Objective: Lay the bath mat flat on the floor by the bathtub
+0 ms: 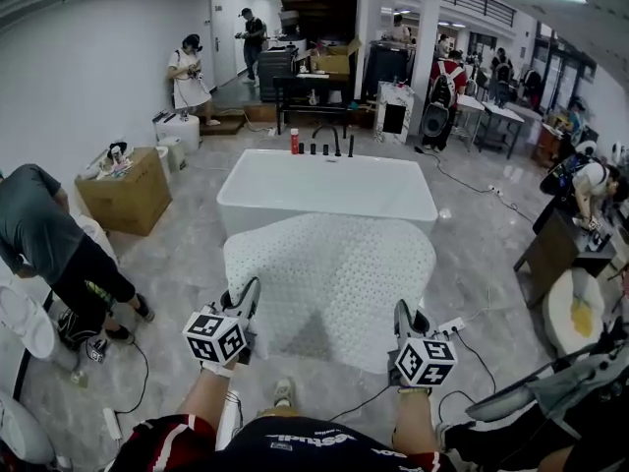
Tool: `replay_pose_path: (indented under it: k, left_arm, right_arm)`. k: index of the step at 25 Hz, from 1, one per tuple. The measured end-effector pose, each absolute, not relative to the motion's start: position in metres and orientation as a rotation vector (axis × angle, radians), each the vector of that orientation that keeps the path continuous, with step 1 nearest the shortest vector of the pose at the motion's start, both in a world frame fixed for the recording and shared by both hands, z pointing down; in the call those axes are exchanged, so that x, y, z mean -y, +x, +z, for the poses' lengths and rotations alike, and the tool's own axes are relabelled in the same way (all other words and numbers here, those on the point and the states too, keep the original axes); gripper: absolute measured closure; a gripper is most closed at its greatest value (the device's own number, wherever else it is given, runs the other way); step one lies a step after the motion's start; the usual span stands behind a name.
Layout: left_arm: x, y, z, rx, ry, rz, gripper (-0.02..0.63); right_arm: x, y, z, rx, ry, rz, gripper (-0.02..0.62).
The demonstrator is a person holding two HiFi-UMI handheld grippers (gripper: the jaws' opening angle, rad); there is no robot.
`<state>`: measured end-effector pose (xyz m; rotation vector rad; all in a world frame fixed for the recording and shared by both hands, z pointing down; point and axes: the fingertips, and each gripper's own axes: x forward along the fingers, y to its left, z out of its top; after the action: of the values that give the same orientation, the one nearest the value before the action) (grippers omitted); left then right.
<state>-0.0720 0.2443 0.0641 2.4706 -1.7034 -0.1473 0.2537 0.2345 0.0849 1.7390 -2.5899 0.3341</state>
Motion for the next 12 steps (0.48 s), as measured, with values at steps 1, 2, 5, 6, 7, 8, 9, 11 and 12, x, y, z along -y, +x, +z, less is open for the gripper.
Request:
replay_pose_path:
  k: [1, 2, 5, 6, 7, 8, 9, 11, 12]
  left_arm:
    - [-0.242, -0.075, 0.064, 1.708, 2.466, -0.145, 0.572]
    - [-0.238, -0.078, 0.064, 1.711, 2.463, -0.144, 0.572]
    - [-0.223, -0.081, 0.062, 1.709, 2.47, -0.137, 0.572]
    - [-0.217, -0.081, 0.062, 1.704, 2.475, -0.139, 0.572]
    - [-0.21, -0.081, 0.062, 1.695, 2.478, -0.143, 0.572]
    - [-0.204, -0.081, 0.063, 1.686, 2.478, -0.147, 0.572]
    - [-0.197, -0.08, 0.064, 1.678, 2.477, -0.149, 0.572]
    - [-0.183, -0.082, 0.065, 1.67, 2.474, -0.154, 0.572]
    - [-0.177, -0.085, 0.065, 1.671, 2.471, -0.159, 0.572]
  right_arm:
    - [-0.232, 0.253, 0.087, 2.585, 1.742, 0.349, 0.551]
    - [-0.229, 0.253, 0.088, 2.58, 1.742, 0.358, 0.551]
    - [-0.216, 0.247, 0.084, 2.571, 1.736, 0.356, 0.551]
    - [-0.211, 0.245, 0.082, 2.57, 1.736, 0.354, 0.551]
    - [-0.205, 0.243, 0.082, 2.568, 1.737, 0.354, 0.551]
    - [-0.2, 0.242, 0.082, 2.565, 1.739, 0.356, 0.551]
    - [-0.194, 0.241, 0.083, 2.56, 1.74, 0.359, 0.551]
    - [-0.182, 0.237, 0.085, 2.55, 1.734, 0.361, 0.551]
    - [-0.176, 0.234, 0.085, 2.546, 1.729, 0.36, 0.551]
